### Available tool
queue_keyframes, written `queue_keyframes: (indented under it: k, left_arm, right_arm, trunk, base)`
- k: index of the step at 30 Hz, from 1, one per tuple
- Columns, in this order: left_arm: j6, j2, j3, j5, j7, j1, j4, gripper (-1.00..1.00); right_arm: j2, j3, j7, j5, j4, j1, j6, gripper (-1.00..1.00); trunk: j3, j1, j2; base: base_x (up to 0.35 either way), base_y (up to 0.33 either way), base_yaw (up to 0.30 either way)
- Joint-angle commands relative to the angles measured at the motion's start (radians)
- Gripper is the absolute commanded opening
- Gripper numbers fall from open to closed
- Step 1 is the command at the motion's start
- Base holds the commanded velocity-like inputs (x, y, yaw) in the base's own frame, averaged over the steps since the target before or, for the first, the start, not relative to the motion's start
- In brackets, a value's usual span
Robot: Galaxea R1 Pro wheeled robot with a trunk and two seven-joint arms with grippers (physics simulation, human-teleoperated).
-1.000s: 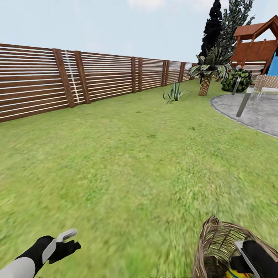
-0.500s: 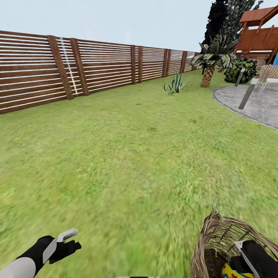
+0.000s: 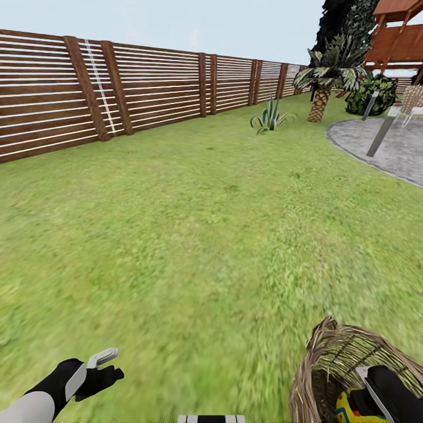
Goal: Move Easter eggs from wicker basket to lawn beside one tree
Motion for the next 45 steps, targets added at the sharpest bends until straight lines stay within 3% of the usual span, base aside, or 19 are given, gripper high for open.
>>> queue_keyframes:
  k: [1, 16, 45]
  left_arm:
    - [0.007, 0.0, 0.001, 0.009, 0.001, 0.0, -0.001, 1.0]
    - [0.007, 0.001, 0.002, 0.009, 0.0, 0.0, -0.001, 1.0]
    - [0.007, -0.005, 0.001, 0.009, 0.001, 0.0, -0.001, 1.0]
  right_arm:
    - [0.0, -0.002, 0.009, 0.011, -0.002, 0.0, 0.004, 1.0]
    - [-0.002, -0.002, 0.009, 0.011, -0.002, 0.0, 0.004, 1.0]
    - [-0.004, -0.003, 0.01, 0.009, -0.003, 0.0, 0.004, 1.0]
  trunk:
    - [-0.001, 0.0, 0.0]
    - [-0.001, 0.0, 0.0]
    - [-0.113, 0.013, -0.007]
  base:
    - [0.0, 0.0, 0.0]
    - [0.096, 0.0, 0.0]
    - [0.0, 0.0, 0.0]
